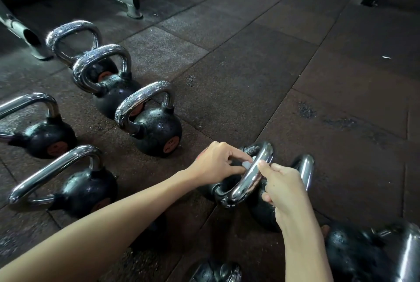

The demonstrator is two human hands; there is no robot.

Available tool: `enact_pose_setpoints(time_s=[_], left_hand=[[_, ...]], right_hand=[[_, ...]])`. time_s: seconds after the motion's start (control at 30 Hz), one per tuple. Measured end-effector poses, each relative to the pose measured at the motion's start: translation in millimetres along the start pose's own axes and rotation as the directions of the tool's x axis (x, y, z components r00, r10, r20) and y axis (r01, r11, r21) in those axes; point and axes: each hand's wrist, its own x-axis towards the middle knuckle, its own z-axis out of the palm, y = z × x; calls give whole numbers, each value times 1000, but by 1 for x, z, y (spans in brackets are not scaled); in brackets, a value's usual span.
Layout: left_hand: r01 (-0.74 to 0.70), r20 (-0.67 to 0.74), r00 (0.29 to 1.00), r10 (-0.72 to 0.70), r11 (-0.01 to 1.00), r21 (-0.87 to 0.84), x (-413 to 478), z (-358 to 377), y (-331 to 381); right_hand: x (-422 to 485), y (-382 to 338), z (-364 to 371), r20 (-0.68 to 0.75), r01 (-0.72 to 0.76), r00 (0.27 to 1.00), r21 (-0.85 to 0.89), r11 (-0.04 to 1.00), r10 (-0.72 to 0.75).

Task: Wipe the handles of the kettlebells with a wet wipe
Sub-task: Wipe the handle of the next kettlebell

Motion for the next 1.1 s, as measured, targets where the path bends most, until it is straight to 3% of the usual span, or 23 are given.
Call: enact_pose_setpoints(time_s=[0.2,0.4,0.63,0.87,1.1], left_hand=[[-62,97,994,57,997,45,-14,-26,-4],[-75,51,996,75,997,4,-14,-23,1],[-100,248,964,96,995,2,-19,-37,-16],[-217,429,897,109,953,211,-5,-28,-7],[-211,426,896,128,965,154,-6,-29,-10]], right_hand=[[2,-3,4,-13,35,999,-68,997,-36],[0,-11,9,-39,50,998,-65,997,-52],[-1,3,-1,-76,32,997,-14,999,-33],[2,19,-10,-55,42,998,1,999,-42],[-1,22,-2,-31,102,994,24,995,-101]])
